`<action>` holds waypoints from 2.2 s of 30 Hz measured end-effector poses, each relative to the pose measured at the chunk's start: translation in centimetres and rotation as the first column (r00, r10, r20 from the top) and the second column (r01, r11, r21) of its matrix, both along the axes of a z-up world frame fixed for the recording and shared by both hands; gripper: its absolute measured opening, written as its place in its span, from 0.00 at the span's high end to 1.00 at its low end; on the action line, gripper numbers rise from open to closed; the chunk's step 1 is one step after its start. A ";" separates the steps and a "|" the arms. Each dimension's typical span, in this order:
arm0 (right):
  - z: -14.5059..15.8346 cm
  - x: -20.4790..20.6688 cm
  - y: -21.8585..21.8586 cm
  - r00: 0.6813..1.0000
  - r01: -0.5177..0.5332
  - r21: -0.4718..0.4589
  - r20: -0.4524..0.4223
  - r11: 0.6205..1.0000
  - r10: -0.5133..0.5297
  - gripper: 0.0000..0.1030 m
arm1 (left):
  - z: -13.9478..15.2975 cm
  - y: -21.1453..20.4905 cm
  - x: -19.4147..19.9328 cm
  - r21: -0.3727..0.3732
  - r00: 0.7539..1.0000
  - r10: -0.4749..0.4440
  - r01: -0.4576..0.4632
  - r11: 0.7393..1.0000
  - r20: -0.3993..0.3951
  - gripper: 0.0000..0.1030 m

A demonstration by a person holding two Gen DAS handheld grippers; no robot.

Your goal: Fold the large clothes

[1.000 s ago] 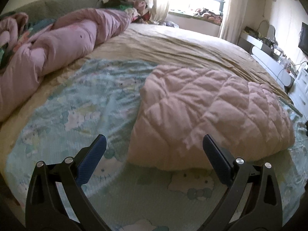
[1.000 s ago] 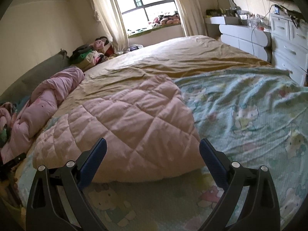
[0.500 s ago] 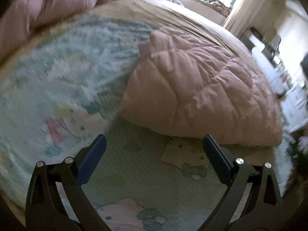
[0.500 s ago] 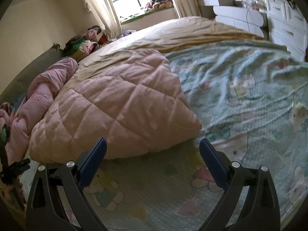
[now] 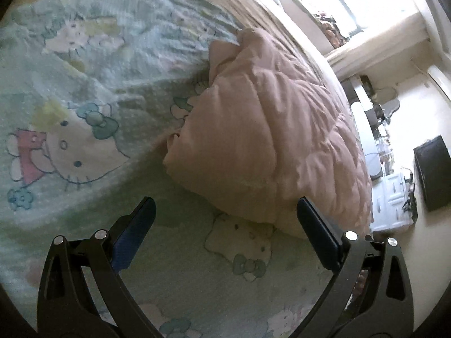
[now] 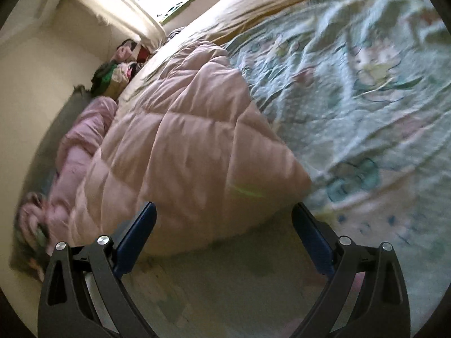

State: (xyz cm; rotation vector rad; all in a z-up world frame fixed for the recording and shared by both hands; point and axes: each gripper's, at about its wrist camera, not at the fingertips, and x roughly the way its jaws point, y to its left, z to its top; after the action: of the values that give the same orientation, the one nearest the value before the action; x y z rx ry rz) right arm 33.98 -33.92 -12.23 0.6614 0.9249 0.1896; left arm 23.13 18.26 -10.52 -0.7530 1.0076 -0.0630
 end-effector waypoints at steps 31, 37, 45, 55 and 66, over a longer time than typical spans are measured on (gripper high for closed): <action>4.4 5.3 3.5 0.977 -0.089 -0.174 0.174 0.981 0.120 0.65 | 2.9 -2.9 8.4 0.080 0.984 -0.099 0.088 0.993 0.146 0.56; 11.3 1.4 10.7 0.869 -0.121 -0.482 0.372 0.868 0.328 0.72 | 7.7 -6.7 7.5 0.374 0.948 -0.223 0.127 0.919 0.225 0.62; 16.1 -3.6 17.4 0.727 -0.119 -0.627 0.472 0.770 0.498 0.76 | 11.1 -8.5 5.9 0.466 0.905 -0.278 0.105 0.879 0.321 0.65; 16.8 -10.7 16.4 0.667 -0.097 -0.678 0.500 0.729 0.553 0.76 | 12.6 -10.2 1.0 0.509 0.865 -0.353 0.138 0.850 0.355 0.65; 12.9 -13.5 11.7 0.812 -0.069 -0.588 0.437 0.806 0.387 0.76 | 9.4 -11.2 -2.4 0.583 0.886 -0.380 0.165 0.795 0.267 0.65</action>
State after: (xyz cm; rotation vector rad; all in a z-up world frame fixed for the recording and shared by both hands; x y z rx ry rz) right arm 20.48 -22.27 0.71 -0.0704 0.4608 0.3028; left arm 20.76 7.09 -1.16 -0.0460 0.7052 -0.1603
